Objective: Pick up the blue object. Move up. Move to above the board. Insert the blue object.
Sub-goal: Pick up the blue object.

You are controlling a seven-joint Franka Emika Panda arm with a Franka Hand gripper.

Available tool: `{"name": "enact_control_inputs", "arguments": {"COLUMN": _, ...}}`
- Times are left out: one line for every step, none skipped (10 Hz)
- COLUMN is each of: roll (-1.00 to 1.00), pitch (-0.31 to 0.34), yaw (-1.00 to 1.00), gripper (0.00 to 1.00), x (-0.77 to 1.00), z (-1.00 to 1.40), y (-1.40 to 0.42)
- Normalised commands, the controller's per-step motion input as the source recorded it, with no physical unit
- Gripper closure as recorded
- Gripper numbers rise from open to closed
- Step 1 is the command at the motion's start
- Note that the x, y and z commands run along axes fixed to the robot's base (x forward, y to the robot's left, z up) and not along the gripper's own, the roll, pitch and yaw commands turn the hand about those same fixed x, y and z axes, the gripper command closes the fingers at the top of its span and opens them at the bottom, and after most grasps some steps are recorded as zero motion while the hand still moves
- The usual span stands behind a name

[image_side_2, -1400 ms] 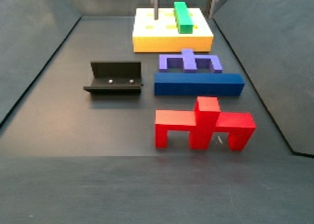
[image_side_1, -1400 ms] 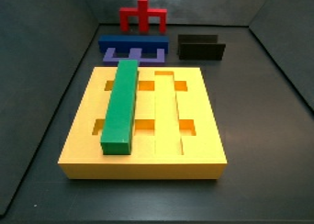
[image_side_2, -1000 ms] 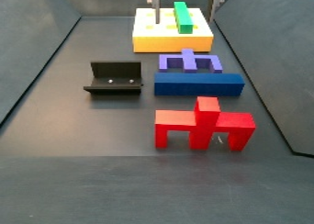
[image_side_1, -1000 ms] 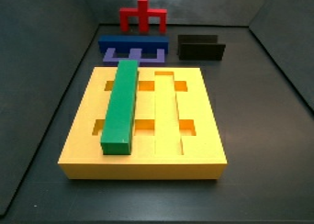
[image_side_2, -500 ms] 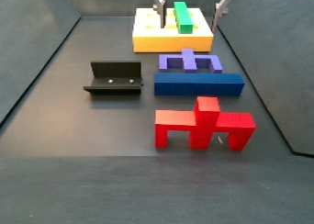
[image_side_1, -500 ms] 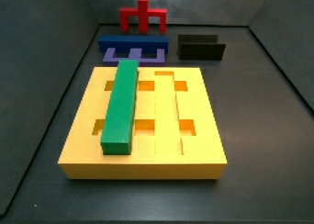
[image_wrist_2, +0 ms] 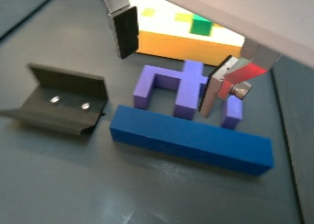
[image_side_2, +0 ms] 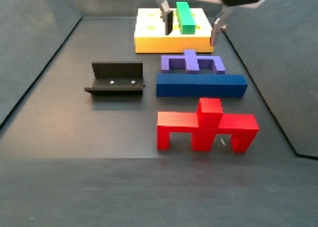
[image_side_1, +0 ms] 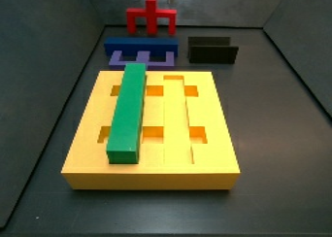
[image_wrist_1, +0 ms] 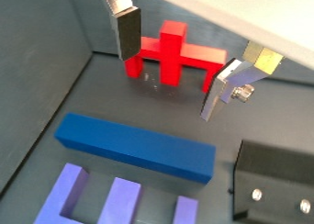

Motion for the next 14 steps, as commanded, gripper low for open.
{"name": "enact_control_inputs", "arguments": {"roll": -0.12, "pitch": -0.051, "yaw": -0.91, "gripper": 0.00, "x": 0.00, "z": -0.22, "y": -0.03}}
{"name": "enact_control_inputs", "arguments": {"roll": -0.03, "pitch": -0.030, "yaw": -0.88, "gripper": 0.00, "x": -0.01, "z": -0.20, "y": -0.03}}
{"name": "enact_control_inputs", "arguments": {"roll": 0.00, "pitch": -0.009, "yaw": -0.87, "gripper": 0.00, "x": -0.01, "z": -0.22, "y": -0.01}}
{"name": "enact_control_inputs", "arguments": {"roll": -0.02, "pitch": -0.024, "yaw": -0.91, "gripper": 0.00, "x": -0.03, "z": -0.25, "y": -0.04}}
{"name": "enact_control_inputs", "arguments": {"roll": -0.03, "pitch": -0.034, "yaw": -0.92, "gripper": 0.00, "x": -0.03, "z": -0.29, "y": -0.07}}
{"name": "enact_control_inputs", "arguments": {"roll": -0.01, "pitch": -0.024, "yaw": -0.96, "gripper": 0.00, "x": 0.00, "z": -0.33, "y": -0.09}}
{"name": "enact_control_inputs", "arguments": {"roll": -0.01, "pitch": -0.021, "yaw": -0.99, "gripper": 0.00, "x": 0.00, "z": -0.33, "y": -0.07}}
{"name": "enact_control_inputs", "arguments": {"roll": -0.01, "pitch": -0.013, "yaw": -0.97, "gripper": 0.00, "x": 0.00, "z": -0.28, "y": -0.09}}
{"name": "enact_control_inputs", "arguments": {"roll": -0.02, "pitch": -0.017, "yaw": -0.97, "gripper": 0.00, "x": 0.00, "z": -0.28, "y": -0.07}}
{"name": "enact_control_inputs", "arguments": {"roll": -0.02, "pitch": -0.019, "yaw": -0.97, "gripper": 0.00, "x": 0.00, "z": -0.27, "y": -0.08}}
{"name": "enact_control_inputs", "arguments": {"roll": -0.01, "pitch": -0.024, "yaw": -0.97, "gripper": 0.00, "x": 0.00, "z": -0.27, "y": -0.06}}
{"name": "enact_control_inputs", "arguments": {"roll": -0.01, "pitch": -0.030, "yaw": -0.97, "gripper": 0.00, "x": -0.01, "z": -0.26, "y": -0.05}}
{"name": "enact_control_inputs", "arguments": {"roll": 0.00, "pitch": -0.027, "yaw": -0.97, "gripper": 0.00, "x": -0.03, "z": -0.24, "y": -0.05}}
{"name": "enact_control_inputs", "arguments": {"roll": 0.00, "pitch": -0.026, "yaw": -0.96, "gripper": 0.00, "x": -0.05, "z": -0.24, "y": -0.05}}
